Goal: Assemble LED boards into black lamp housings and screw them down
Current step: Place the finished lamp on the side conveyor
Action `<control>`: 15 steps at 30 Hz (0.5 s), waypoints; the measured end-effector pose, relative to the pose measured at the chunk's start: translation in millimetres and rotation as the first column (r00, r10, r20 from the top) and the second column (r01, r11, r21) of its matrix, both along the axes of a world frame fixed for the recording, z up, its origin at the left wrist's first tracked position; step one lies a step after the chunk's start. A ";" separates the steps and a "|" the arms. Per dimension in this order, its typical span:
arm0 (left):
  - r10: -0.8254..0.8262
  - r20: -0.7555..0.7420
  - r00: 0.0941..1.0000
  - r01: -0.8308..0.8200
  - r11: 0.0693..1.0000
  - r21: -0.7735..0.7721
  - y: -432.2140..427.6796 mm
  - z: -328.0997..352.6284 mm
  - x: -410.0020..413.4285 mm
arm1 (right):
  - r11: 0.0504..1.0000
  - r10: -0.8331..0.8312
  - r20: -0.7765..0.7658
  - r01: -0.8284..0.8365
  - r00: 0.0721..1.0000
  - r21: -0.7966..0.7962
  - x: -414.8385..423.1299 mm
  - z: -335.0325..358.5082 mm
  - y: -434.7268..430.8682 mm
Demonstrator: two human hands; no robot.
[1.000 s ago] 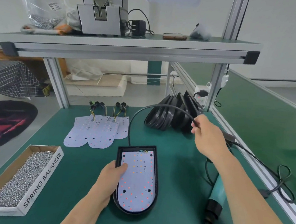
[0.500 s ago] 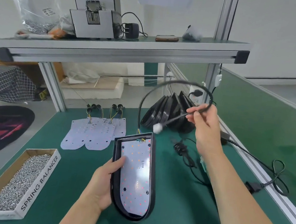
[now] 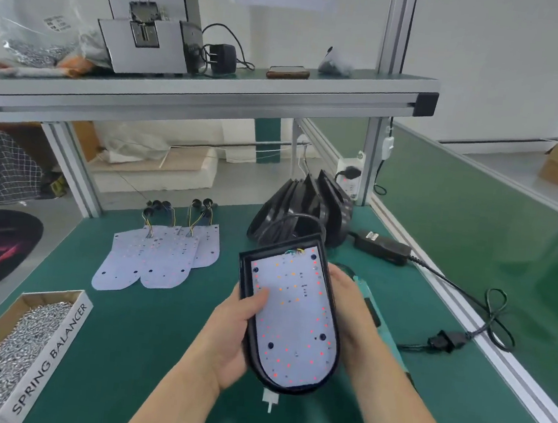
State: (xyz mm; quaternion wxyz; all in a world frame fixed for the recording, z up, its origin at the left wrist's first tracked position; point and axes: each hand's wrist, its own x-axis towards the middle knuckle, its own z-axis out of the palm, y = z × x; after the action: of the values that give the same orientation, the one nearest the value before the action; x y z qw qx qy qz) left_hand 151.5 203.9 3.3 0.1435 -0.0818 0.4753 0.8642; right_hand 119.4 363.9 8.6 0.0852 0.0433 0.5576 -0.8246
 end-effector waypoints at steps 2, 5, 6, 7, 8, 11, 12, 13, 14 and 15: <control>0.068 -0.026 0.997 -0.070 0.996 -0.064 3.1 -1.9 -1.9 | 0.974 0.146 0.043 -0.136 0.988 -0.181 11.3 -1.5 13.4; 0.166 -0.045 0.985 -0.170 0.980 -0.100 7.5 -2.7 -8.7 | 0.951 0.282 0.003 -0.280 0.959 -0.130 31.0 -11.7 29.5; 0.177 -0.045 0.983 -0.181 0.979 -0.094 11.9 -1.4 -9.3 | 0.947 0.304 -0.022 -0.304 0.953 -0.104 37.8 -16.7 31.0; 0.172 -0.041 0.984 -0.174 0.982 -0.078 17.5 -0.2 -9.2 | 0.951 0.291 -0.045 -0.294 0.956 -0.094 43.1 -21.4 32.2; 0.155 -0.031 0.987 -0.157 0.986 -0.061 24.1 1.8 -7.8 | 0.959 0.260 -0.070 -0.266 0.963 -0.101 48.0 -23.2 33.7; 0.051 0.011 0.999 -0.051 0.999 -0.015 44.7 6.8 -1.1 | 0.970 0.153 -0.122 -0.173 0.981 -0.172 56.1 -21.2 50.0; 0.015 0.012 1.000 -0.015 1.000 -0.008 50.1 7.1 1.0 | 0.968 0.137 -0.130 -0.161 0.982 -0.194 58.3 -17.0 57.1; -0.025 0.003 1.000 0.025 1.000 -0.003 55.8 8.2 3.4 | 0.966 0.122 -0.145 -0.150 0.982 -0.209 60.3 -14.7 64.0; -0.070 -0.017 0.997 0.070 0.998 -0.008 61.4 10.5 5.3 | 0.968 0.101 -0.151 -0.133 0.983 -0.214 62.6 -13.1 70.5; -0.112 -0.046 0.993 0.111 0.993 -0.032 66.5 11.5 5.7 | 0.971 0.074 -0.148 -0.105 0.986 -0.214 64.7 -12.5 76.1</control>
State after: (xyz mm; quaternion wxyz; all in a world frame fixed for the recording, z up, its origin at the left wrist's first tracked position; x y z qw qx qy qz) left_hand 157.2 270.3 14.8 0.1789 -0.0368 0.4952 0.8493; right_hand 184.1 440.0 -3.9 0.0877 -0.0491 0.4684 -0.8778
